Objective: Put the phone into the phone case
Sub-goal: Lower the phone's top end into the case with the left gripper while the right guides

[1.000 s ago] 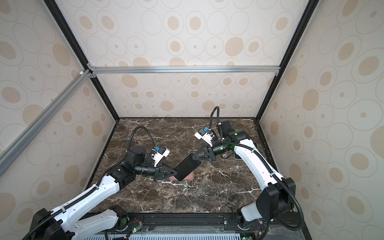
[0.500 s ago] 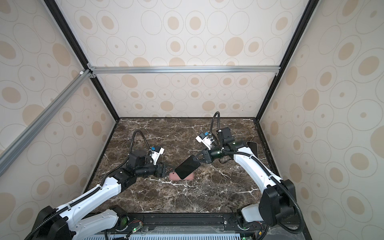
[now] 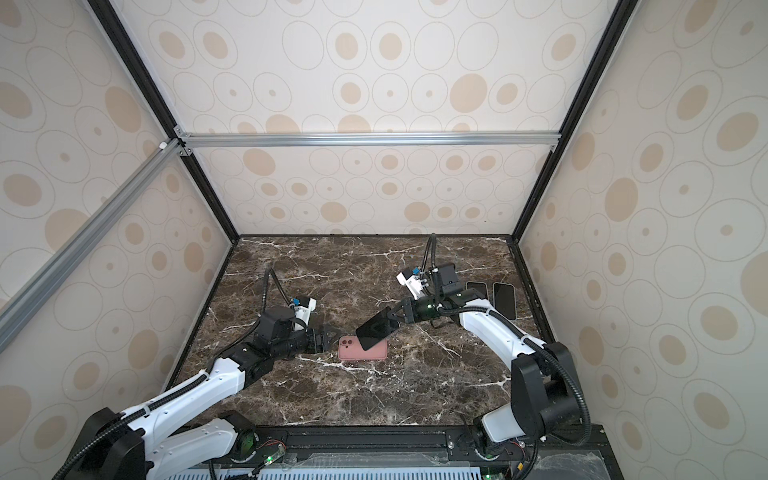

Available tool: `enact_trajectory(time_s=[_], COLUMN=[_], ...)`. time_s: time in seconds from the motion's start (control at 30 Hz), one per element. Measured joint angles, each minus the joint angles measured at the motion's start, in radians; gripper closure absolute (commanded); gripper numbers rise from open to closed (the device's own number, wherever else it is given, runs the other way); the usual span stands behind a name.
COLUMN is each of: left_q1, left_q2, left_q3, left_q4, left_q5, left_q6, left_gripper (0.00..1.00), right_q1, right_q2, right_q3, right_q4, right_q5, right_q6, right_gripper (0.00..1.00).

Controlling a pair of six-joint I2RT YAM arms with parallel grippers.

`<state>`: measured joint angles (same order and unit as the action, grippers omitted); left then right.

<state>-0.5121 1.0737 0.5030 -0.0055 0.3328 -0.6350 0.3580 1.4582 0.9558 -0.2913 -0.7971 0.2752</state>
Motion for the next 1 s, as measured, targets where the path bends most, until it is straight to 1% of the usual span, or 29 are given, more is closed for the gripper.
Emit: enact_trajectory(time_s=[0.1, 0.27, 0.5, 0.73, 1.0], left_q1=[0.000, 0.000, 0.001, 0.001, 0.001], left_q2=[0.025, 0.062, 0.103, 0.152, 0.215], left_q3=[-0.010, -0.034, -0.093, -0.112, -0.151], left_q4=[0.016, 0.053, 0.121, 0.185, 0.275], left_q5=[-0.001, -0.002, 0.004, 0.018, 0.040], left_q6=[-0.010, -0.028, -0.052, -0.061, -0.076], left_gripper=[0.35, 0.36, 0.41, 0.49, 0.54], right_q1=[0.017, 0.045, 0.088, 0.106, 0.126], right_q2=[0.000, 0.000, 0.000, 0.029, 0.036], right_q3=[-0.053, -0.134, -0.188, -0.210, -0.222], right_q4=[0.085, 0.225, 0.348, 0.429, 0.440], right_q5=[0.041, 0.100, 0.182, 0.200, 0.196], right_q6=[0.090, 0.225, 0.351, 0.432, 0.470], right_gripper=[1.00, 1.00, 1.00, 1.00, 1.00])
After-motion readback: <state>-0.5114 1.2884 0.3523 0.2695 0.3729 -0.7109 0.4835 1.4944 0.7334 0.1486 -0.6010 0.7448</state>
